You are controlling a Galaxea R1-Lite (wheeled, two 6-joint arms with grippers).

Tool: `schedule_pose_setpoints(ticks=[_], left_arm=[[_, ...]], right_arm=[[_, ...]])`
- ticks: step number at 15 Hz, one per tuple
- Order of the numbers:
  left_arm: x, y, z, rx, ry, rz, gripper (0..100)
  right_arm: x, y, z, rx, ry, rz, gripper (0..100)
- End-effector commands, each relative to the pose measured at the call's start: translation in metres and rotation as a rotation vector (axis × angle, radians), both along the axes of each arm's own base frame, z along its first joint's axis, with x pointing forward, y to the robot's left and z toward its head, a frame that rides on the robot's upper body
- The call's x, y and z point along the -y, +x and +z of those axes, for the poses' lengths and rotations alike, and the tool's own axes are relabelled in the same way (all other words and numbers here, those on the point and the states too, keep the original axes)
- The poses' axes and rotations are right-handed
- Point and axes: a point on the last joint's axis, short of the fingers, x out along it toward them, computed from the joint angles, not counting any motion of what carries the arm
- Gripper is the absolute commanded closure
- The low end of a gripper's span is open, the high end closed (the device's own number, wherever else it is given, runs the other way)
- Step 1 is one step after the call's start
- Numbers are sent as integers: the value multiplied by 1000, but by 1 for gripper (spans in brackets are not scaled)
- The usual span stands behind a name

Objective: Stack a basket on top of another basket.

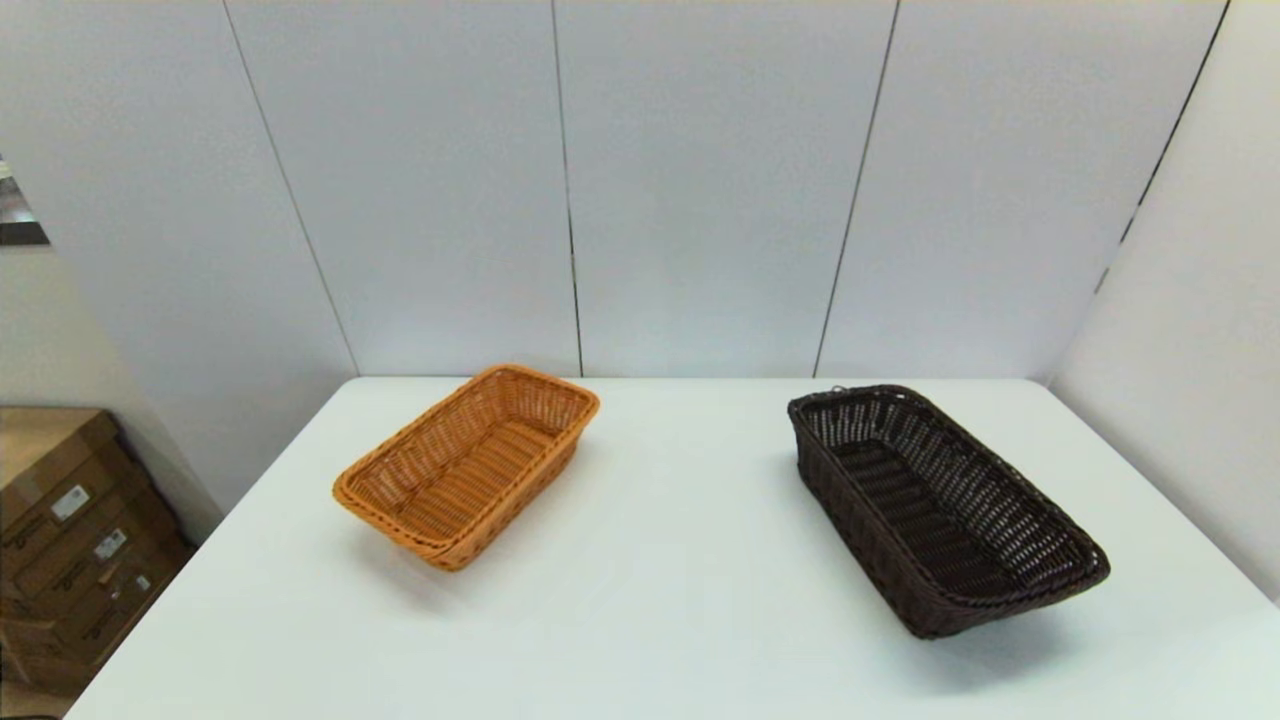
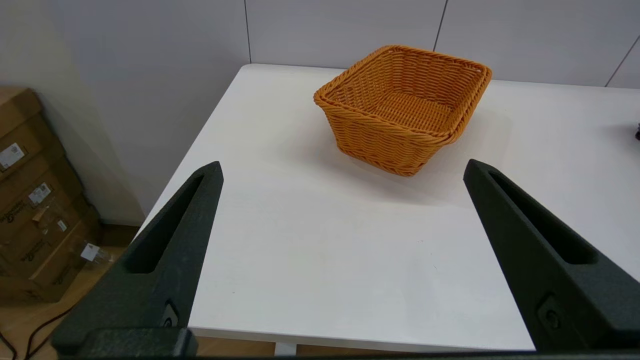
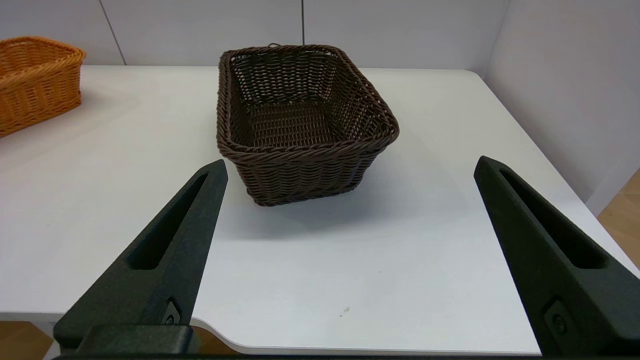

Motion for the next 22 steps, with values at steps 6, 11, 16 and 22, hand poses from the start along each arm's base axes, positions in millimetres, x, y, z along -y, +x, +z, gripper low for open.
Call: schedule_pose_setpoints(ticks=[6, 11, 16, 22], left_arm=[[0, -18, 73, 8, 38, 10, 0], [-3, 27, 150, -106, 3, 194, 0], [-14, 118, 154, -401, -230, 247, 0], [-5, 209, 104, -748, -409, 318, 0]], right_arm=[[0, 0, 0, -2, -1, 0, 0], [0, 0, 0, -2, -1, 0, 0], [0, 0, 0, -1, -7, 2, 0], [0, 0, 0, -1, -8, 2, 0]])
